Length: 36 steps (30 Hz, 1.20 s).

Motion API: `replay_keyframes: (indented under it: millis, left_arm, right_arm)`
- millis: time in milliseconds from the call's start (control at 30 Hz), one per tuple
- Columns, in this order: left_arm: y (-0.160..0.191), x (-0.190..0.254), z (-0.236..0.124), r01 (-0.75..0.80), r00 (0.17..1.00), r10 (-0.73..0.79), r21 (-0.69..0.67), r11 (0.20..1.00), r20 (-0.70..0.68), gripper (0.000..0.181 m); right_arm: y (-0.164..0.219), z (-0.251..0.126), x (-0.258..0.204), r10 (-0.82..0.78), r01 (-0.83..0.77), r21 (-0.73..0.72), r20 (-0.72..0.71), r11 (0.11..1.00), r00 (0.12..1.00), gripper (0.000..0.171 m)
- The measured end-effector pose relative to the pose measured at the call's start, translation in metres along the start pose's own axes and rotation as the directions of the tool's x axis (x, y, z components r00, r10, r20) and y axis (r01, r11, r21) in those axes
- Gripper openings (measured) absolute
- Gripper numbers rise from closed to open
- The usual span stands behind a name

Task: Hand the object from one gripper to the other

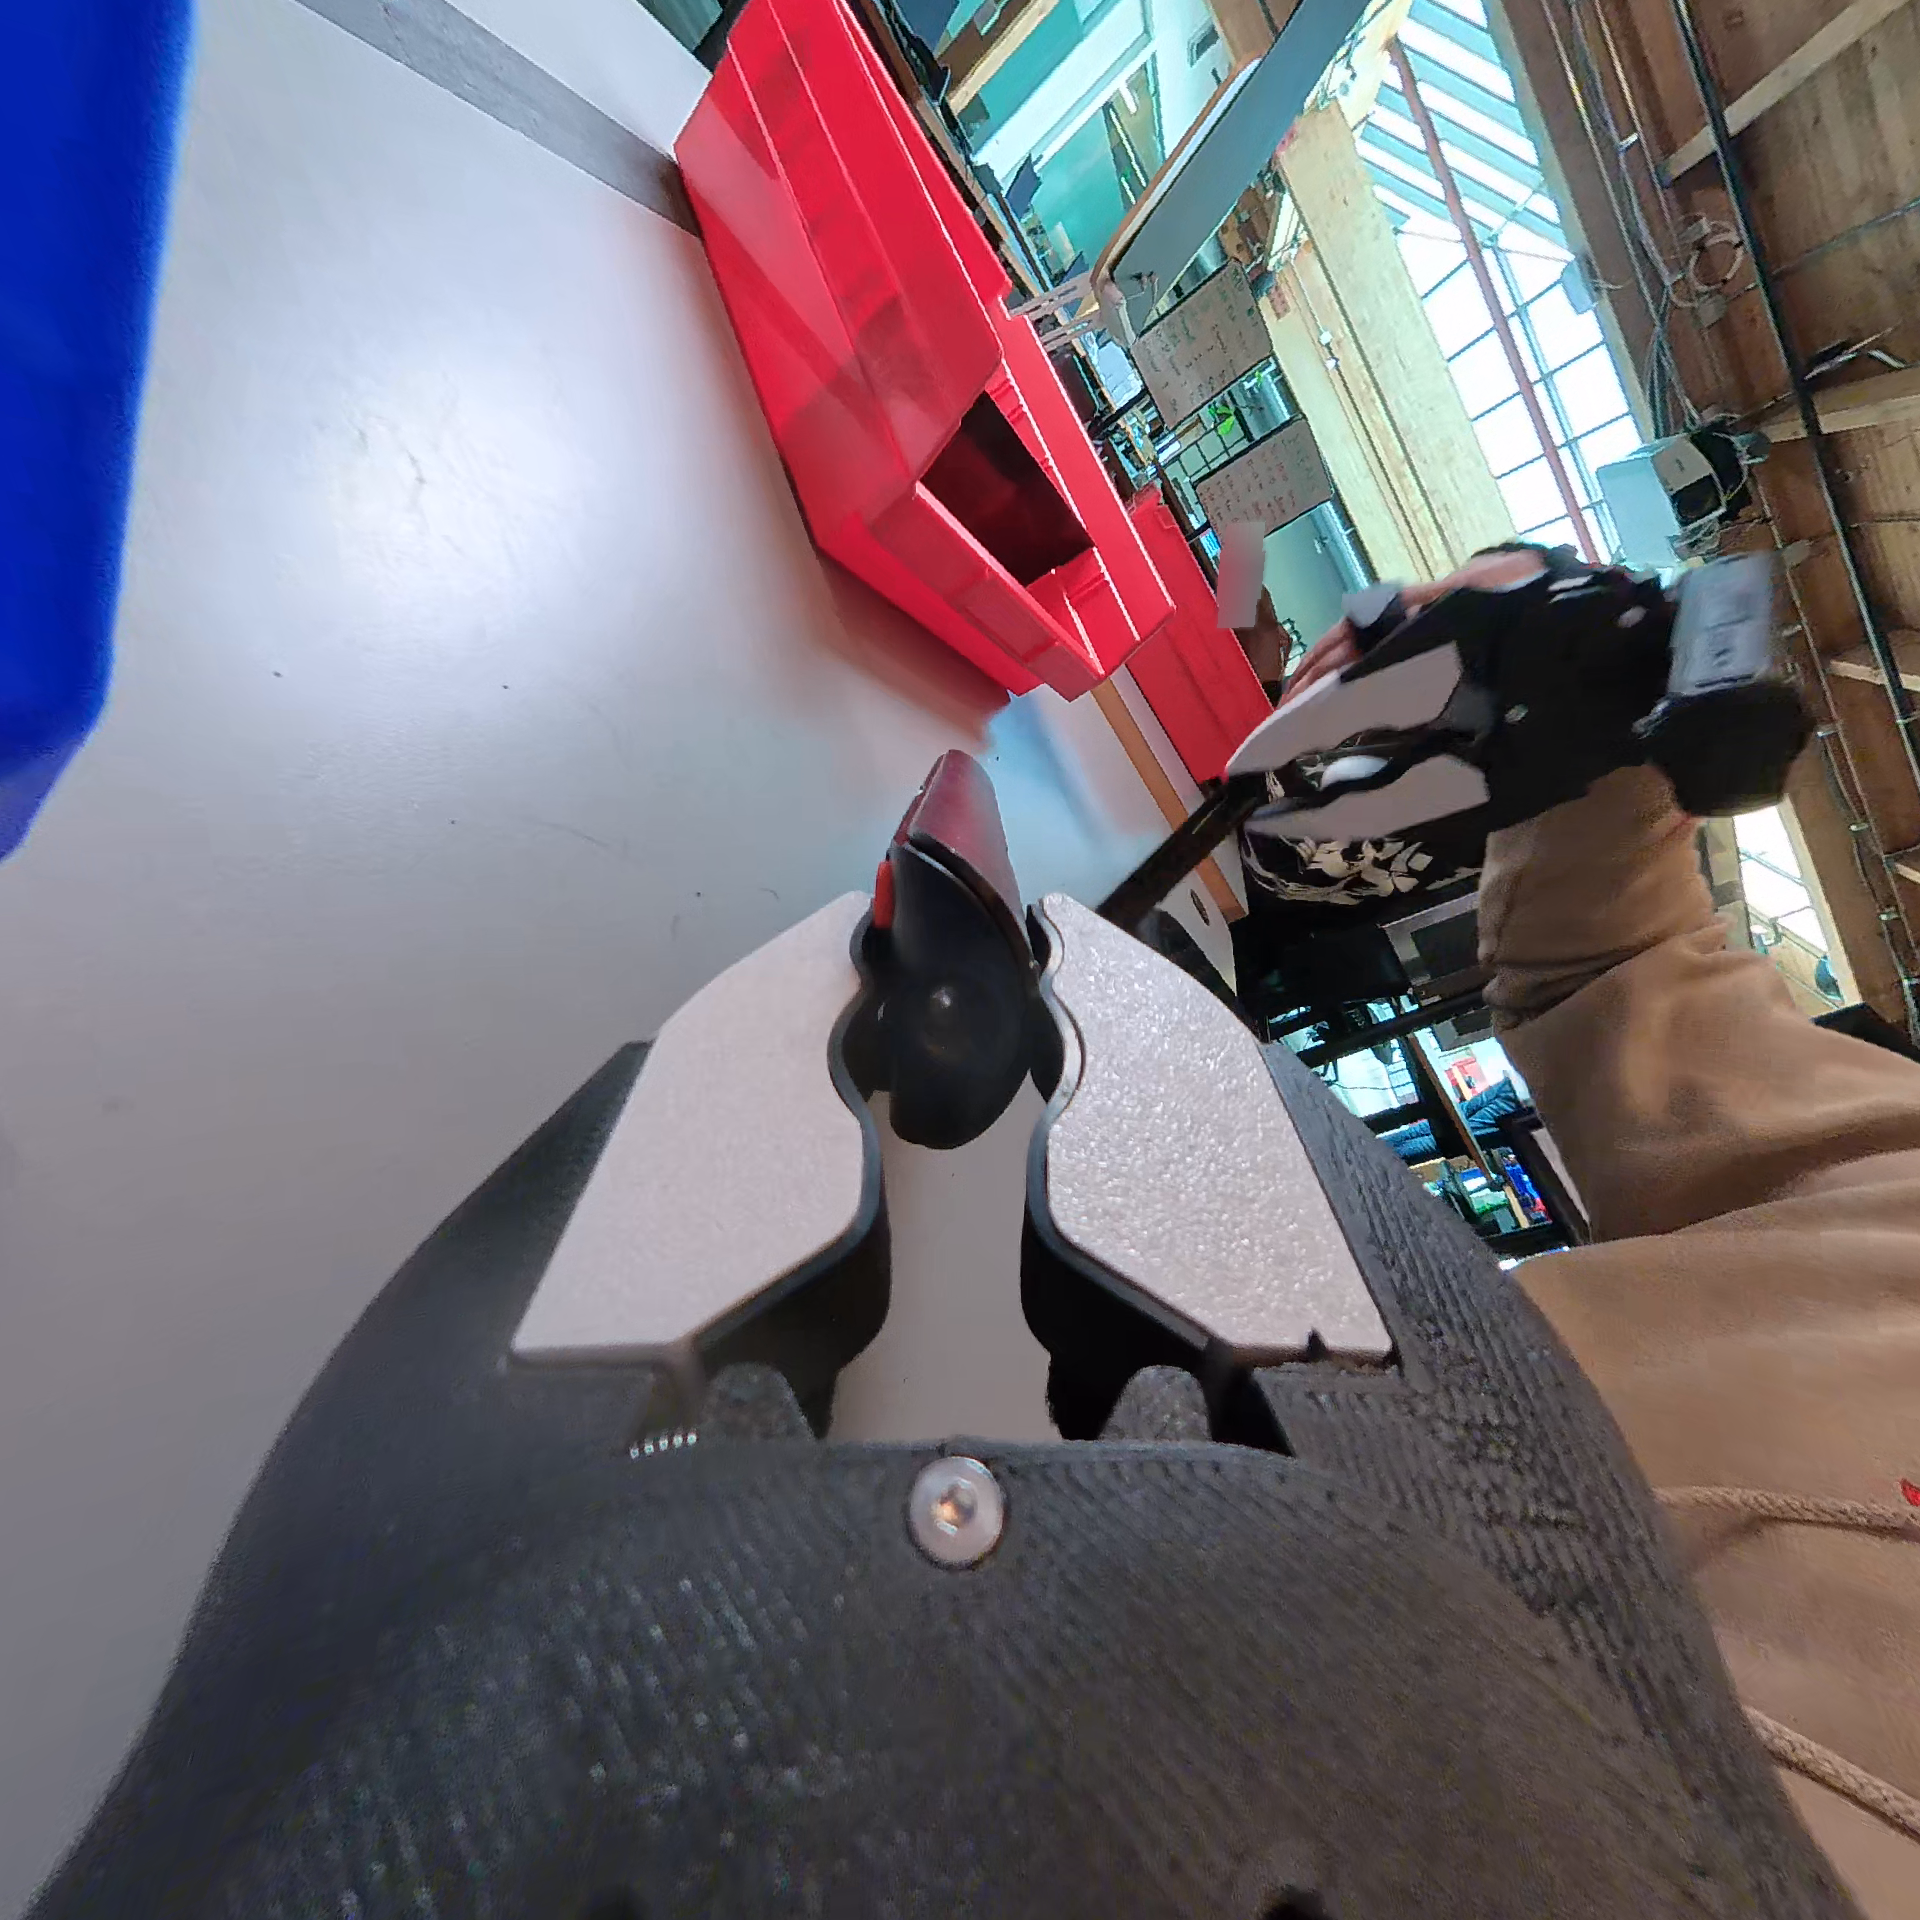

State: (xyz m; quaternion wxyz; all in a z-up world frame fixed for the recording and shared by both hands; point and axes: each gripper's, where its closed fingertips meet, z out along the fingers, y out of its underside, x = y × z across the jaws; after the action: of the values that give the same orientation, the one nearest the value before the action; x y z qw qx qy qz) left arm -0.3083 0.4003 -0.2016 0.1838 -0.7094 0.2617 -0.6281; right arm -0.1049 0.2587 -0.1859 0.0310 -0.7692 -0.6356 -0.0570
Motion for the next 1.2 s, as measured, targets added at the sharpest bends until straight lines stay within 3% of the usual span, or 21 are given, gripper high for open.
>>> replay_keyframes:
  millis: [167,233,300,567,667,767,833,867,900,967,1033,1067,1133,1200]
  left_arm:
    - [0.0,0.005,0.0,-0.009,1.0,0.009,0.006,1.0,-0.007,0.025]
    - [-0.001,0.006,0.0,-0.003,1.0,0.003,0.016,1.0,-0.01,0.025]
    - [-0.003,0.005,-0.002,-0.004,1.0,0.004,0.024,1.0,0.0,0.025]
    - [-0.003,0.006,-0.002,-0.009,1.0,0.009,0.025,1.0,-0.002,0.025]
    - [-0.004,0.004,-0.002,-0.005,1.0,0.004,0.028,1.0,0.003,0.025]
    - [-0.008,0.003,-0.006,-0.003,1.0,0.002,0.049,0.999,0.006,0.025]
    - [-0.013,0.003,-0.01,0.001,1.0,-0.001,0.069,0.998,0.005,0.025]
    - [-0.015,0.003,-0.011,0.003,1.0,-0.003,0.079,0.997,0.006,0.025]
    - [-0.016,0.002,-0.013,0.004,1.0,-0.004,0.085,0.996,0.007,0.025]
    - [-0.017,0.002,-0.013,0.006,1.0,-0.006,0.088,0.996,0.004,0.025]
    - [-0.016,0.002,-0.012,0.008,1.0,-0.008,0.082,0.997,0.003,0.025]
    - [-0.015,0.002,-0.011,0.008,1.0,-0.008,0.077,0.997,0.004,0.025]
    - [-0.012,0.002,-0.009,0.006,1.0,-0.006,0.067,0.998,0.005,0.025]
    - [-0.011,0.001,-0.008,0.004,1.0,-0.005,0.059,0.998,0.007,0.025]
  right_arm:
    - [-0.006,-0.045,0.042,-0.1,0.08,-0.094,-0.226,0.992,0.969,0.019]
    - [-0.024,-0.053,0.06,-0.177,0.164,-0.067,-0.39,0.984,0.904,0.004]
    - [-0.039,-0.056,0.073,-0.287,0.29,-0.086,-0.562,0.953,0.776,0.002]
    - [-0.073,0.006,0.013,-0.383,0.506,0.047,-0.594,0.861,0.708,0.002]
    - [-0.09,0.005,-0.003,-0.283,0.476,0.202,-0.587,0.856,0.759,0.003]
    - [-0.11,-0.015,-0.014,0.039,0.209,0.574,-0.39,0.792,0.92,0.002]
    - [-0.12,-0.034,-0.014,0.303,-0.171,0.792,-0.018,0.586,0.953,0.002]
    - [-0.12,-0.036,-0.014,0.392,-0.411,0.795,0.239,0.447,0.889,0.002]
    - [-0.118,-0.031,-0.014,0.44,-0.616,0.72,0.463,0.318,0.769,0.002]
    - [-0.109,-0.012,-0.009,0.461,-0.858,0.506,0.744,0.087,0.485,0.002]
    - [-0.098,0.013,-0.008,0.478,-0.942,0.334,0.831,-0.021,0.285,0.002]
    - [-0.092,0.026,-0.007,0.519,-0.947,0.321,0.813,-0.024,0.263,0.004]
    - [-0.08,0.043,-0.002,0.621,-0.934,0.358,0.731,0.006,0.284,0.01]
    - [-0.069,0.046,0.008,0.7,-0.882,0.46,0.598,0.099,0.391,0.029]
